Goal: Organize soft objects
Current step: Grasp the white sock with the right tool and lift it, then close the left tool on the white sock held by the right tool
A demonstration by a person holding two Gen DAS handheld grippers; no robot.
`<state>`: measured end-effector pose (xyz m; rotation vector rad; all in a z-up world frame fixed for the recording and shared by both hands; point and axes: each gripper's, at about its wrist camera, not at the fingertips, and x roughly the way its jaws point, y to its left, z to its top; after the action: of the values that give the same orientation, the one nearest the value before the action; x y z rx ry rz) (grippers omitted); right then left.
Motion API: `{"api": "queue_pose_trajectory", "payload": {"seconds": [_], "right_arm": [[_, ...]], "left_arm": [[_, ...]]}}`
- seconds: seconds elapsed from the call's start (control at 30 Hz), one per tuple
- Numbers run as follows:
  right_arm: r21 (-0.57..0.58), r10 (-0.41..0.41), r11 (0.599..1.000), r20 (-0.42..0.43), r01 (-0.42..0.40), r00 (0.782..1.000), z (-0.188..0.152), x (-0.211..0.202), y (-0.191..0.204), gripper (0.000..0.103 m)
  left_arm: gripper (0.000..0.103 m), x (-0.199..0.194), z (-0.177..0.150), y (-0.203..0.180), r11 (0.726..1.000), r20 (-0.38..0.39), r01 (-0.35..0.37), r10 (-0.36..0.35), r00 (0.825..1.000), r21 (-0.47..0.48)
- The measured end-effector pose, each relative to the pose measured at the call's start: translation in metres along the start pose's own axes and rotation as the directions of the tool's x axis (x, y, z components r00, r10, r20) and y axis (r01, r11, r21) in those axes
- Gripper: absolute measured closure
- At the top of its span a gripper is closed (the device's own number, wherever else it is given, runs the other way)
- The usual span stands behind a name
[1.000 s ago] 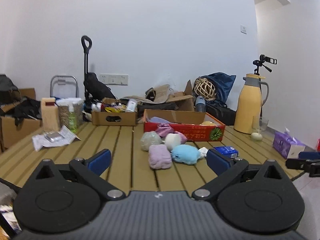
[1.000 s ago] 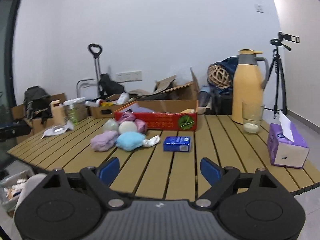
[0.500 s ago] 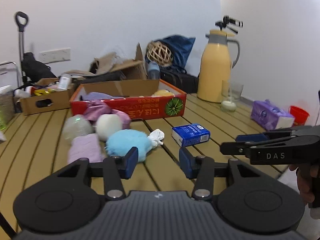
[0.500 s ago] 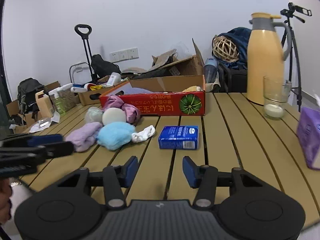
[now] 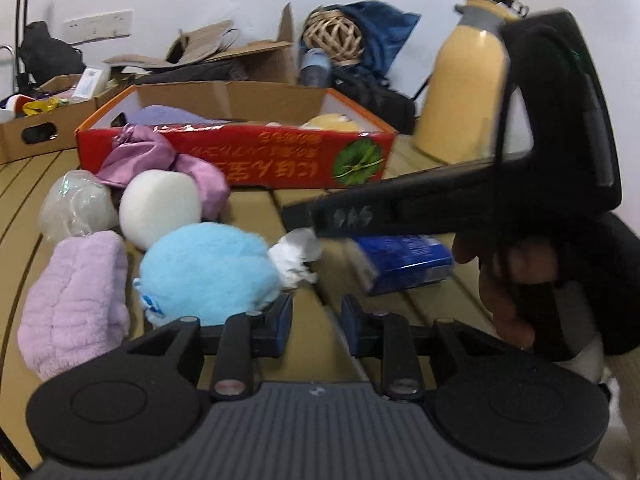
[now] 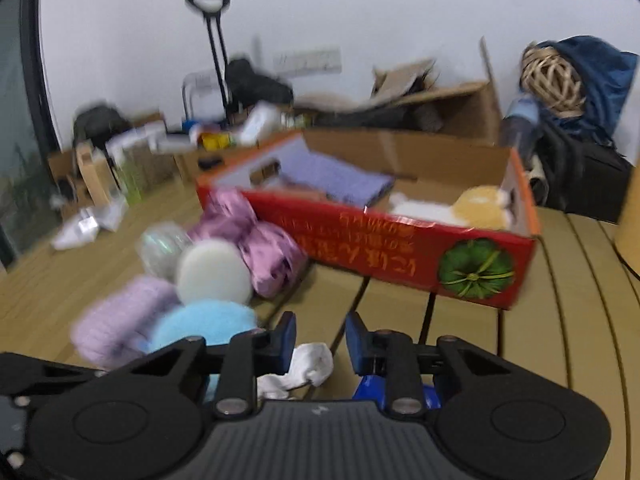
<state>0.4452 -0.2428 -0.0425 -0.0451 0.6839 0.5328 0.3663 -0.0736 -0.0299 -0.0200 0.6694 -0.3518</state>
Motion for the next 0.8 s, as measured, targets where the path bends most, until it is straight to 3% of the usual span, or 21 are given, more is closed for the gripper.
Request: {"api": "queue_pose_trajectory", "payload": {"seconds": [0.07, 0.1, 0.13, 0.2, 0.3, 0.4, 0.5, 0.7, 0.8], "right_arm": [[-0.052, -0.006, 0.999, -0.046, 0.004, 0.999, -0.003, 0.014, 0.008, 0.077], [-0.050, 0.003, 0.999, -0.060, -0.006, 0.998, -0.006, 0.016, 0.009, 0.081], [-0.043, 0.016, 0.999, -0.078, -0.019, 0.997, -0.011, 0.018, 0.009, 0.095], [-0.040, 0.020, 0.999, -0.065, -0.023, 0.998, -0.019, 0.011, 0.007, 0.096], [0.037, 0.044, 0.998, -0.033, -0.043, 0.998, -0.032, -0.015, -0.003, 0.097], [0.118, 0.009, 0.993, 0.011, -0.010, 1.000, -0.046, -0.040, -0.013, 0.097], [0.173, 0.037, 0.984, 0.033, -0.042, 0.999, -0.055, -0.055, -0.018, 0.097], [0.228, 0.083, 0.969, 0.049, -0.092, 0.995, -0.070, -0.072, -0.013, 0.097], [0.238, 0.096, 0.966, 0.033, -0.102, 0.995, -0.079, -0.075, -0.007, 0.097]], "left_arm": [[0.061, 0.004, 0.001, 0.003, 1.000, 0.004, -0.014, 0.014, 1.000, -0.009], [0.054, 0.005, 0.001, 0.004, 1.000, 0.008, -0.014, 0.014, 1.000, -0.013], [0.053, 0.006, 0.001, 0.005, 1.000, 0.016, -0.016, 0.017, 1.000, -0.016], [0.053, 0.009, -0.001, 0.006, 1.000, 0.019, -0.017, 0.018, 1.000, -0.022], [0.058, 0.013, -0.001, 0.002, 1.000, 0.025, -0.015, 0.016, 1.000, -0.019], [0.078, 0.016, 0.002, -0.004, 0.999, 0.028, 0.038, -0.038, 0.999, 0.002], [0.090, 0.014, 0.001, -0.012, 0.996, 0.022, 0.087, -0.087, 0.996, 0.016], [0.088, -0.020, -0.021, -0.030, 0.986, 0.044, 0.106, -0.112, 0.993, 0.128], [0.079, -0.024, -0.031, -0.030, 0.985, 0.023, 0.094, -0.099, 0.995, 0.145]]}}
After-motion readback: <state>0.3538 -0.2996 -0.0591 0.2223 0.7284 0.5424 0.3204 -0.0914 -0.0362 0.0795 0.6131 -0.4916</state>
